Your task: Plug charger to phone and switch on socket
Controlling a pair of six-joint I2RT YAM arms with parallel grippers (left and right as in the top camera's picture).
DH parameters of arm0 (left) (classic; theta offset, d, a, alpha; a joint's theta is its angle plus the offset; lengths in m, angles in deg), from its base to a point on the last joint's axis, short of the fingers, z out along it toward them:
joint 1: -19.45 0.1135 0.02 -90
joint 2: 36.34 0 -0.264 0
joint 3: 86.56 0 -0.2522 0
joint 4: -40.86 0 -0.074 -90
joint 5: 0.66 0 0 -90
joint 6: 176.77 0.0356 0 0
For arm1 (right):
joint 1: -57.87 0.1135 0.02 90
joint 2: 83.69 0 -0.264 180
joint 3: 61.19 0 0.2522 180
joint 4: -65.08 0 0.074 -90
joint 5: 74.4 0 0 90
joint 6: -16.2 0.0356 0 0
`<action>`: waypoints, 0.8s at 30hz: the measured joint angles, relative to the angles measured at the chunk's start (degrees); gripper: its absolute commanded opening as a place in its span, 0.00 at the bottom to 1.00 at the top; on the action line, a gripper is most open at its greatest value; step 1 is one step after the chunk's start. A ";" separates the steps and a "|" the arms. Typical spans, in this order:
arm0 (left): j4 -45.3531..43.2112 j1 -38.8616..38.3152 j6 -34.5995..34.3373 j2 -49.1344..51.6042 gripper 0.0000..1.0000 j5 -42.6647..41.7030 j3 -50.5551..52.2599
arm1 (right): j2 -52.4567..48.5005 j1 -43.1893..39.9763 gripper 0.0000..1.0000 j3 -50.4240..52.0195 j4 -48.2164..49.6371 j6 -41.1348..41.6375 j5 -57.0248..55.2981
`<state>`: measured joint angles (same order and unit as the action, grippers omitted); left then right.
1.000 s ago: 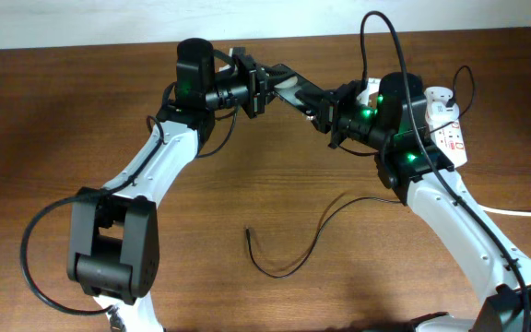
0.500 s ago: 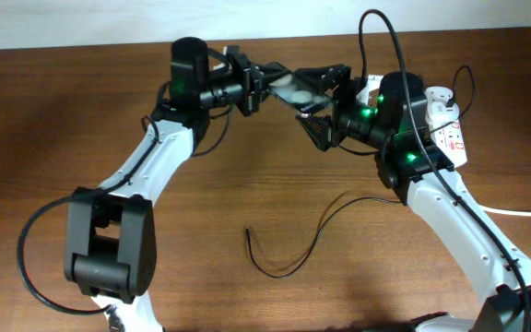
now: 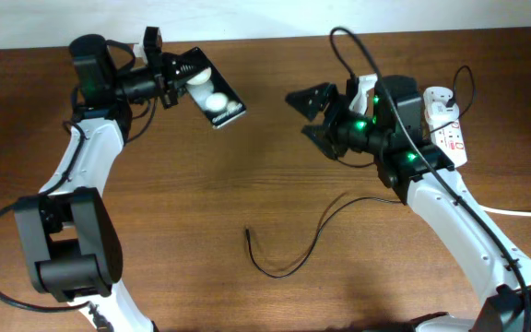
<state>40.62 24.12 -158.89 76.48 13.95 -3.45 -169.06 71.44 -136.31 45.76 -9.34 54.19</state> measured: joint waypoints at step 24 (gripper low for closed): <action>-0.02 9.29 12.79 0.00 0.00 -11.89 0.00 | -4.85 33.94 0.99 0.09 -38.88 -32.17 -30.67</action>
<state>40.60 33.41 -146.10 76.48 2.06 -3.45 -173.91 105.38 -136.22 6.88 -41.51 23.53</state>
